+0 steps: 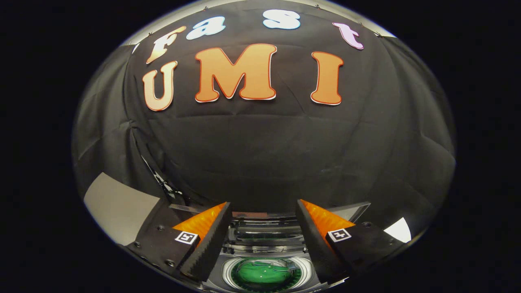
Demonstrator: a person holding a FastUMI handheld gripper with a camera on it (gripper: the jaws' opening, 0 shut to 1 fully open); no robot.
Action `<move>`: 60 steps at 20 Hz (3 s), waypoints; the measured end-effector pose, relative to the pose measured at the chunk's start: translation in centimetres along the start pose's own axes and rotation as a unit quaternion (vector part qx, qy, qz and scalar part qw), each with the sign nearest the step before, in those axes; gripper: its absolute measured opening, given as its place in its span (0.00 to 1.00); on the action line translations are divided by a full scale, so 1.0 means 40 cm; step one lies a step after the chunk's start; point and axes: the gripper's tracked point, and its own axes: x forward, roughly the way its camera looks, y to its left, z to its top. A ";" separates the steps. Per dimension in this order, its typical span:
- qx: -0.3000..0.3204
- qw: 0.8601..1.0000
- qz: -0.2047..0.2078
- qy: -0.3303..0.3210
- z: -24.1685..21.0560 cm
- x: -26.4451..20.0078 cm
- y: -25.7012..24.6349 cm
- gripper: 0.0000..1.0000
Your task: Put the clothes into the washing machine and then close the washing machine lid.
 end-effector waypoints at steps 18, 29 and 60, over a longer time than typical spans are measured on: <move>0.022 1.000 0.013 0.019 -0.032 0.127 0.025 0.97; 0.014 1.000 0.024 0.012 -0.101 -0.005 0.015 0.97; 0.077 0.995 -0.006 -0.056 -0.092 -0.386 -0.179 0.98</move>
